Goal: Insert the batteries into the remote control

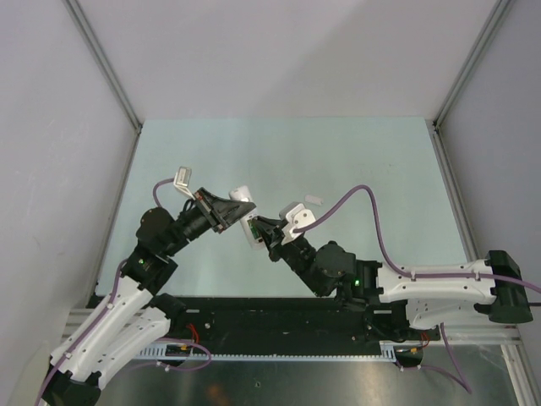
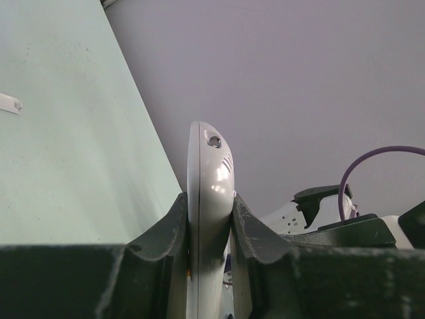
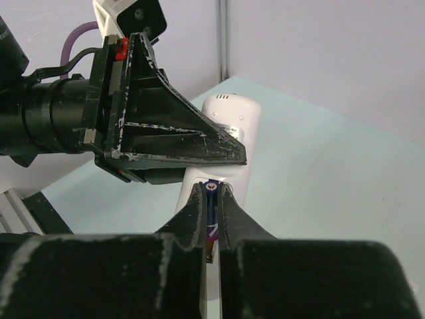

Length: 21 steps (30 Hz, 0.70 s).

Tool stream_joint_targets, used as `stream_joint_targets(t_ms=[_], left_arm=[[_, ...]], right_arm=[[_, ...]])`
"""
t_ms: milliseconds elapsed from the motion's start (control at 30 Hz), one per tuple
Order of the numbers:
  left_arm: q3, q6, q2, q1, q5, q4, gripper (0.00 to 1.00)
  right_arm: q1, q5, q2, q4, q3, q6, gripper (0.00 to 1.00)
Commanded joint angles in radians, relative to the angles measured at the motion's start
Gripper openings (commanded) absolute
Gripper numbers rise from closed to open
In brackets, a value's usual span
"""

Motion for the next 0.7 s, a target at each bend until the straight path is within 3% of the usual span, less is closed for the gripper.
stream_joint_targets(t_ms=[0, 667], left_arm=[[0.039, -0.026, -0.013, -0.001, 0.017, 0.07, 0.0], [0.056, -0.012, -0.026, 0.001, 0.008, 0.109, 0.0]], right_arm=[[0.007, 0.002, -0.015, -0.02, -0.004, 0.028, 0.0], [-0.005, -0.061, -0.035, -0.245, 0.0, 0.146, 0.0]])
